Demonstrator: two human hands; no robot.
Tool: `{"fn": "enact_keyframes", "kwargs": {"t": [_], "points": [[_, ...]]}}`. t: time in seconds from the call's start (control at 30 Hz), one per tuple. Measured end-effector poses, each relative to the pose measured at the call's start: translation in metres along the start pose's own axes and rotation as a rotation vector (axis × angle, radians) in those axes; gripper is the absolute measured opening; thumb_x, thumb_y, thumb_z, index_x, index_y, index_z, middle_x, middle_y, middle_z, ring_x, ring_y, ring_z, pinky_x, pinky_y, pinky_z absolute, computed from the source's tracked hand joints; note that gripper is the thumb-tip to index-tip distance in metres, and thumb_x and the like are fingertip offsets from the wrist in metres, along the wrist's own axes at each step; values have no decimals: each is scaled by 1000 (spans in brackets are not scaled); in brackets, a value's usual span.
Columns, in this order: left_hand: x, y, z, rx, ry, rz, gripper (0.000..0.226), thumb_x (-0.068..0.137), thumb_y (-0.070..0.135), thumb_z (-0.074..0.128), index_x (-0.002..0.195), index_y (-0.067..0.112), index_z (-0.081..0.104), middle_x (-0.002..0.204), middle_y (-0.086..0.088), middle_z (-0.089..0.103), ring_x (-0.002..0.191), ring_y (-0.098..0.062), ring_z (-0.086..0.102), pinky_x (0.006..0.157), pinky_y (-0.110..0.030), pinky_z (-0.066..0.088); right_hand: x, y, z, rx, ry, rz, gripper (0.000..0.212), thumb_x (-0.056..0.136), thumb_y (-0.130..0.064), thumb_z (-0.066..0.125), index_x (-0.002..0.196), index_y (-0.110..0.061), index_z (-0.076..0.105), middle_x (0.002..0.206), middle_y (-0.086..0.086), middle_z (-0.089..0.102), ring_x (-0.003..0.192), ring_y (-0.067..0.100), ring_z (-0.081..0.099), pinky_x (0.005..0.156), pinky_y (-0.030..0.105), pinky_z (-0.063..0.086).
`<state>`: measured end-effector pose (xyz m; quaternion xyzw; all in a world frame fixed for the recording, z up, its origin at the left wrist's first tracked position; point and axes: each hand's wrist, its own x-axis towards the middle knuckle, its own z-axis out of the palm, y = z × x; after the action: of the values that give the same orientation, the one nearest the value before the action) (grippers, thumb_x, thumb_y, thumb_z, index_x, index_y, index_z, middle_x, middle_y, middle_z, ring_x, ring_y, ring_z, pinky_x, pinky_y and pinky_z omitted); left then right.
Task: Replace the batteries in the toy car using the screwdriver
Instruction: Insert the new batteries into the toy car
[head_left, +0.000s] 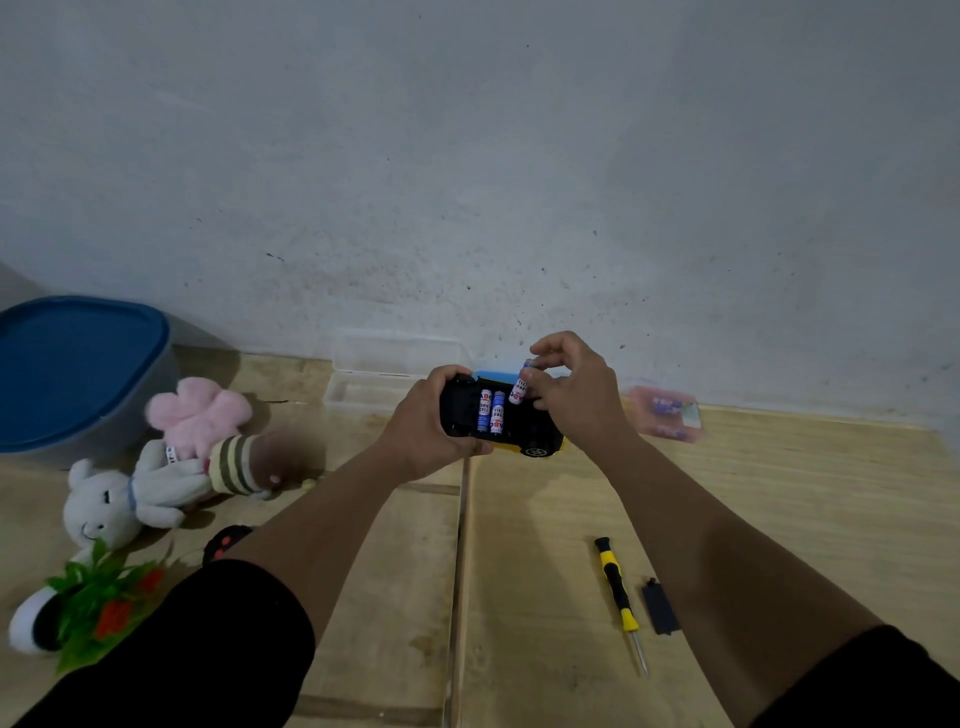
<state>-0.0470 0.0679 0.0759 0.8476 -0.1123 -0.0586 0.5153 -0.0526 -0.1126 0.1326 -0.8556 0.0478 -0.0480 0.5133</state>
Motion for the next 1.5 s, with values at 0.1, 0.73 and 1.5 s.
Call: {"fn": "enact_keyframes", "kwargs": {"t": [0.1, 0.73, 1.5], "points": [[1, -1, 0, 0, -7, -1, 84, 56, 17, 90, 125, 23, 43, 118, 0, 55, 104, -14, 58, 84, -22, 51, 2, -2, -1, -24, -5, -14, 16, 86, -14, 64, 95, -18, 51, 92, -5, 59, 75, 22, 69, 62, 33, 59], [4, 0, -1, 9, -32, 9, 85, 55, 20, 90, 126, 23, 42, 119, 2, 54, 106, -13, 57, 88, -29, 51, 7, 1, -2, -432, -284, -7, 31, 80, -16, 70, 106, -24, 54, 112, 12, 60, 98, 25, 57, 64, 22, 47], [6, 7, 1, -120, 45, 7, 80, 59, 22, 88, 124, 27, 42, 118, 2, 55, 106, -14, 57, 89, -28, 51, -9, 5, 7, -681, -47, -279, 32, 96, -28, 47, 124, -23, 60, 140, -7, 47, 125, 18, 37, 97, 34, 28]]}}
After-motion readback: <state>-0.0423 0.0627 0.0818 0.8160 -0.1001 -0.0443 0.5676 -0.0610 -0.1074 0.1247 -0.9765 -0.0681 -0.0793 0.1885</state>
